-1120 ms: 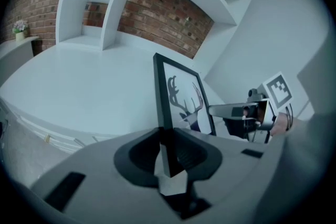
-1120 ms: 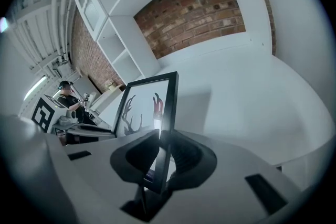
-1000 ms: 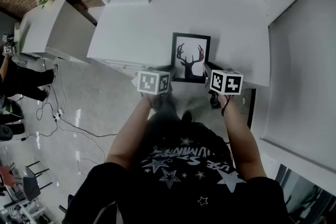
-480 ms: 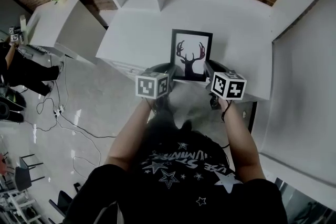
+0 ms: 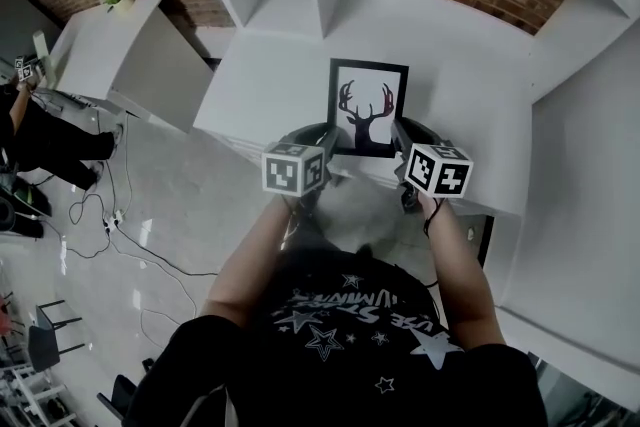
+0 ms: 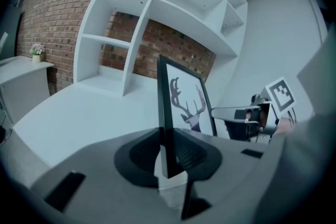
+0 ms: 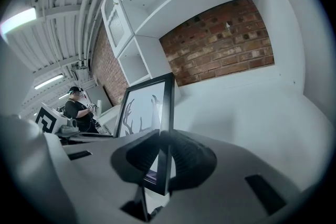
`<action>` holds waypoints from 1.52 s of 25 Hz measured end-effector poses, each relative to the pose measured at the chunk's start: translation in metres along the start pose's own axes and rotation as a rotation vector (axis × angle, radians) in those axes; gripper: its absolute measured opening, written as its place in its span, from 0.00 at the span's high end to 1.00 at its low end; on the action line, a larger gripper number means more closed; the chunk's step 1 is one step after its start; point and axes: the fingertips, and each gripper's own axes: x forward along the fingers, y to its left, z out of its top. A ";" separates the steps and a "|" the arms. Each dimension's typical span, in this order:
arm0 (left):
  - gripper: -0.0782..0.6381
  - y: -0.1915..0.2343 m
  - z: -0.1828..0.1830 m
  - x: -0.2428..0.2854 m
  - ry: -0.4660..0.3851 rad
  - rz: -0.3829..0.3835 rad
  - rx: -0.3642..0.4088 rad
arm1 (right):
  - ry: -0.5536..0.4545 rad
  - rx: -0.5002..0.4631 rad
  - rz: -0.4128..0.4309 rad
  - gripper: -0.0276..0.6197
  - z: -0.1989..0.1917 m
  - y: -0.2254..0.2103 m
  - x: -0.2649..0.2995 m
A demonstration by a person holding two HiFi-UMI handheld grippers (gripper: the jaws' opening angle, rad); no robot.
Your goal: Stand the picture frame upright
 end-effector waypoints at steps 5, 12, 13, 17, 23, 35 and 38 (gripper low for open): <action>0.77 0.033 0.022 0.010 -0.013 -0.021 0.018 | -0.024 0.006 -0.028 0.84 0.018 0.010 0.032; 0.77 0.086 0.060 0.030 -0.028 -0.043 0.065 | -0.071 0.019 -0.037 0.85 0.047 0.022 0.088; 0.77 0.094 0.063 0.033 -0.032 -0.045 0.070 | -0.079 0.018 -0.035 0.85 0.049 0.025 0.095; 0.77 0.123 0.079 0.041 -0.060 -0.043 0.085 | -0.117 0.016 -0.018 0.85 0.062 0.035 0.121; 0.77 0.158 0.094 0.051 -0.103 -0.066 0.063 | -0.159 0.022 -0.012 0.85 0.082 0.046 0.155; 0.77 0.202 0.110 0.084 -0.112 -0.108 0.109 | -0.190 0.084 -0.072 0.86 0.086 0.038 0.203; 0.77 0.208 0.116 0.094 -0.124 -0.120 0.122 | -0.204 0.084 -0.088 0.87 0.091 0.033 0.212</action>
